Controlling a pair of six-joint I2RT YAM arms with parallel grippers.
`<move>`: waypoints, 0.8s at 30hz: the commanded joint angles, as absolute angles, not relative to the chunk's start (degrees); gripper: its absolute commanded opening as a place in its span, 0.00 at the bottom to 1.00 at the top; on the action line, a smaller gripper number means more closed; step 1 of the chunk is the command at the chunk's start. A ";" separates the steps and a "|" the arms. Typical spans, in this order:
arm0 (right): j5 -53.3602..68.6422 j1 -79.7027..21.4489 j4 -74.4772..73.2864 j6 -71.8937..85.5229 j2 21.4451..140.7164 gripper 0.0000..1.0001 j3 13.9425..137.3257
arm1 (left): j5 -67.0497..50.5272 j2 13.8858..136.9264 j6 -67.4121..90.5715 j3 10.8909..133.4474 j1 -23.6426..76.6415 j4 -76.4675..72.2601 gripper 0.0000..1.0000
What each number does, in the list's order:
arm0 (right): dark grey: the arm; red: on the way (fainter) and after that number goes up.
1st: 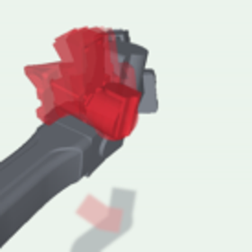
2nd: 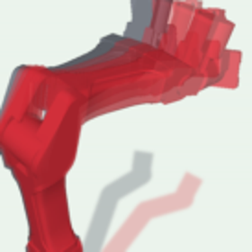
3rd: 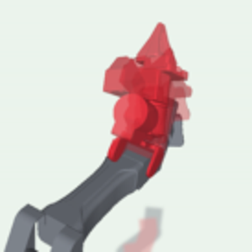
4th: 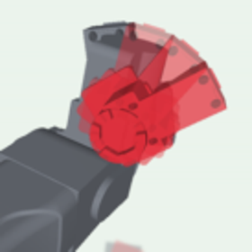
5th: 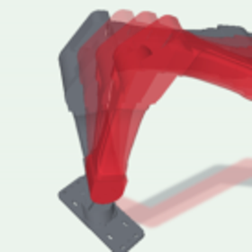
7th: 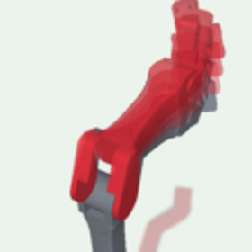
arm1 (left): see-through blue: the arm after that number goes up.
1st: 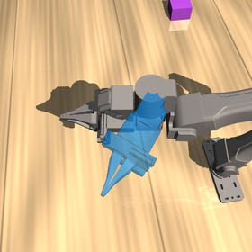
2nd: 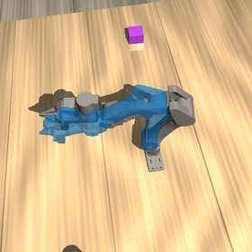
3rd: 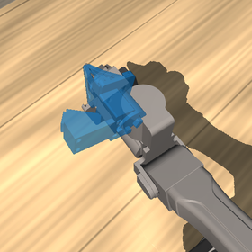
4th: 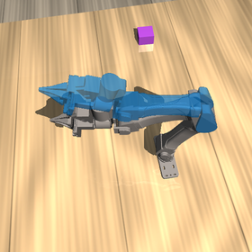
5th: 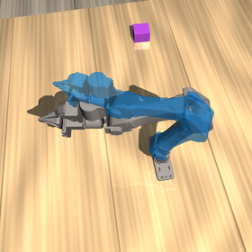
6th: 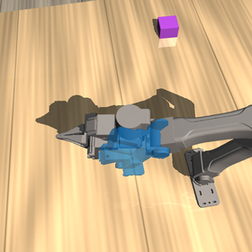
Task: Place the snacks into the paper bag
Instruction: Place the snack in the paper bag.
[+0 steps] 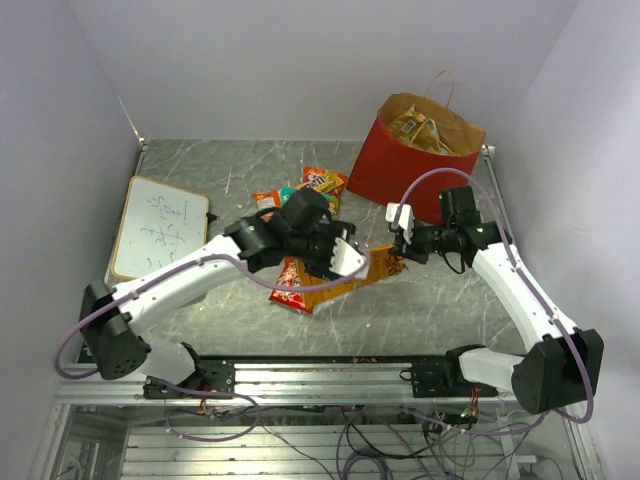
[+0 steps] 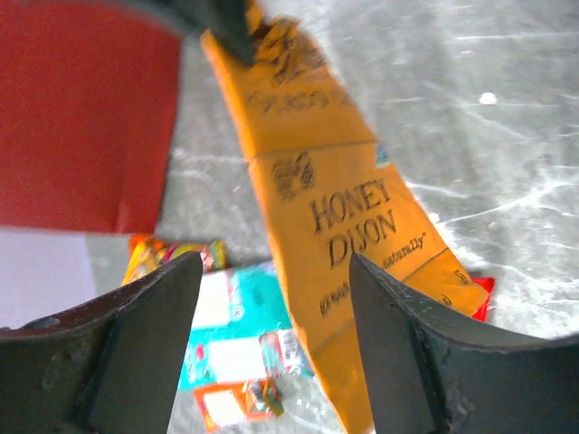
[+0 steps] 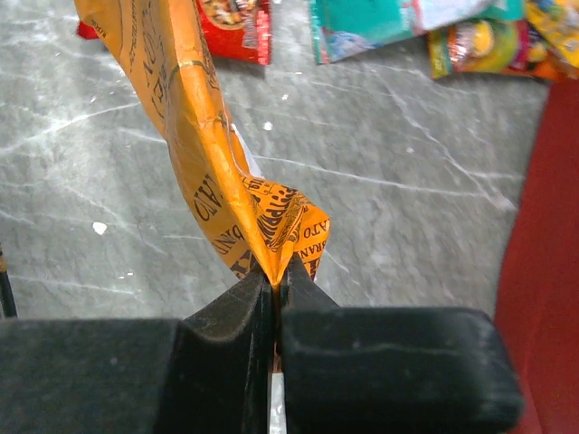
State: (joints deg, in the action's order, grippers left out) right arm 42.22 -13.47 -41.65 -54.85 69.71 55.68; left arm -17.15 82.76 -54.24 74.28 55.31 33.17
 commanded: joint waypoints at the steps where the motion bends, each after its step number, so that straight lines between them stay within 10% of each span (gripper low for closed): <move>1: 38.71 -11.80 -41.32 -47.13 65.68 0.00 59.92 | -18.50 75.77 -50.13 74.19 49.39 29.57 0.80; 24: 22.38 -9.34 -41.99 -26.09 72.06 0.00 97.27 | 0.86 62.04 -35.06 72.39 34.72 15.54 0.84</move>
State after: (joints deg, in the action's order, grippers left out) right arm 27.24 -10.02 -44.80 -30.72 69.38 90.06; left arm -4.47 63.40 -36.75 72.99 35.83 19.42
